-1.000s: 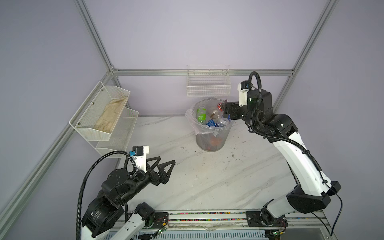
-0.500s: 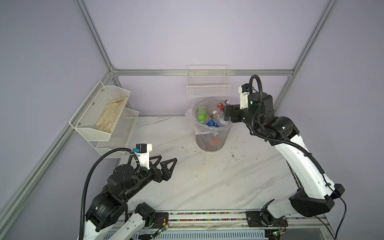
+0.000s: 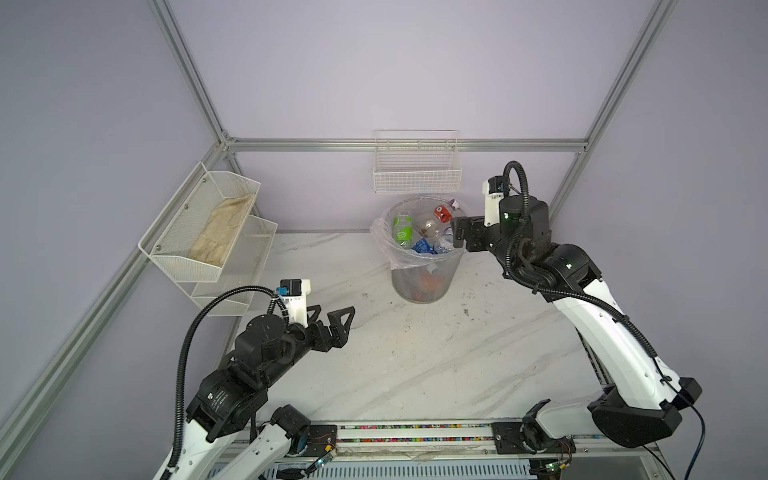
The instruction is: Throw the plastic bottles in the bin
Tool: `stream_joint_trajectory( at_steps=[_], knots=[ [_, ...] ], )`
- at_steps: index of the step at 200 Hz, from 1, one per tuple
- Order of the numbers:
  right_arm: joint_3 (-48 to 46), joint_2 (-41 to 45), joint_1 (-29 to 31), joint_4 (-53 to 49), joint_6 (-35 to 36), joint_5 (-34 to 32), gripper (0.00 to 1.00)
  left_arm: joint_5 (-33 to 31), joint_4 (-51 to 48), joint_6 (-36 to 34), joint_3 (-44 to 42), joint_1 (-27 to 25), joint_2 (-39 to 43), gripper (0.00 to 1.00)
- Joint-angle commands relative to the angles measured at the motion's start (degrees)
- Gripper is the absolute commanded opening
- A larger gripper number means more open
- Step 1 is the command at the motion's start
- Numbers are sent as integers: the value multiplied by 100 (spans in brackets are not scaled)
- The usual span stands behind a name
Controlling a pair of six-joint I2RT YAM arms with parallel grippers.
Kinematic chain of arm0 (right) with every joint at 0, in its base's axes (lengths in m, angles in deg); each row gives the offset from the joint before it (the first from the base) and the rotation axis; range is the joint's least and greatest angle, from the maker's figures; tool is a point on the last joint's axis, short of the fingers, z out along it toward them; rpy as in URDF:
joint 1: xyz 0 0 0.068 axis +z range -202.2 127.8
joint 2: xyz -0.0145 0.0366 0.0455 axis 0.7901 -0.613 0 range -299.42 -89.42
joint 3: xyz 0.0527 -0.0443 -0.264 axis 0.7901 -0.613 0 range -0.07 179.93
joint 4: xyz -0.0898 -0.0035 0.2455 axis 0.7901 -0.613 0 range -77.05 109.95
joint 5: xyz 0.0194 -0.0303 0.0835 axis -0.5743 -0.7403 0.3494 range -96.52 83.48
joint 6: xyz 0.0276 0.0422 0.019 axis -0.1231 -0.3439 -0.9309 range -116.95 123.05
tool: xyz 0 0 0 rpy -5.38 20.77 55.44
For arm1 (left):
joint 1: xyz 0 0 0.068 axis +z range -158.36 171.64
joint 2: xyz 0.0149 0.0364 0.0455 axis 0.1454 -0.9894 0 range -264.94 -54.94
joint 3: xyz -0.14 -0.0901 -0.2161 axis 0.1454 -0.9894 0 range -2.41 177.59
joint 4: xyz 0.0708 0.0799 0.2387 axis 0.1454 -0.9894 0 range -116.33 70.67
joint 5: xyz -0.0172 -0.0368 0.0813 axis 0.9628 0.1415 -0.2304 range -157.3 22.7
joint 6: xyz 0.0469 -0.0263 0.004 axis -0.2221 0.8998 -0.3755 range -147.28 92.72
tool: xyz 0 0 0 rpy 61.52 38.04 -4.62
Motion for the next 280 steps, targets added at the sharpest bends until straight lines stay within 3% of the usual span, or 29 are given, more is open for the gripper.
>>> stream_joint_trajectory(
  at_steps=[1,75,136,186,280],
  knots=[
    [-130,328,11,406,155,-175,98,-323,79,-239,299,-13,-124,100],
    [-829,891,4,951,356,-392,97,-1124,363,-892,401,-17,-302,100],
    [-2146,1749,6,1835,546,-719,97,-2007,773,-1528,237,-9,-499,100],
    [-4001,3063,12,3376,615,-817,97,-2460,1278,-1772,-199,-14,-439,100],
    [-5592,3846,9,4011,809,-1302,97,-3188,2407,-2325,-1407,-16,80,100]
  ],
)
